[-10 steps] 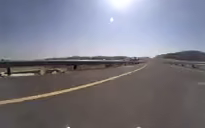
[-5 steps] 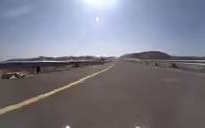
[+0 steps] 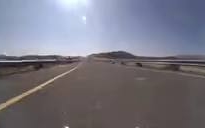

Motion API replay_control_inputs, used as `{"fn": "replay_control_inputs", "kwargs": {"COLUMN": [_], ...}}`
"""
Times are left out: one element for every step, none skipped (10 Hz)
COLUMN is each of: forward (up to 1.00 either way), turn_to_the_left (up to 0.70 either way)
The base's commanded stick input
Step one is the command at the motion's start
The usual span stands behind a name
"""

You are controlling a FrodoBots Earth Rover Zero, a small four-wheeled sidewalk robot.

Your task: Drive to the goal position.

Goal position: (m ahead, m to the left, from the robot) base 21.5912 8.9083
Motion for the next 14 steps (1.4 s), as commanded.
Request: {"fn": "replay_control_inputs", "kwargs": {"forward": [0.7, 0.7, 0.7, 0.7, 0.7, 0.7, 0.7, 0.7, 0.7, 0.7, 0.7, 0.7, 0.7, 0.7], "turn_to_the_left": [0.0, 0.0, 0.0, 0.0, 0.0, 0.0, 0.0, 0.0, 0.0, 0.27, 0.27, 0.27, 0.27, 0.27]}}
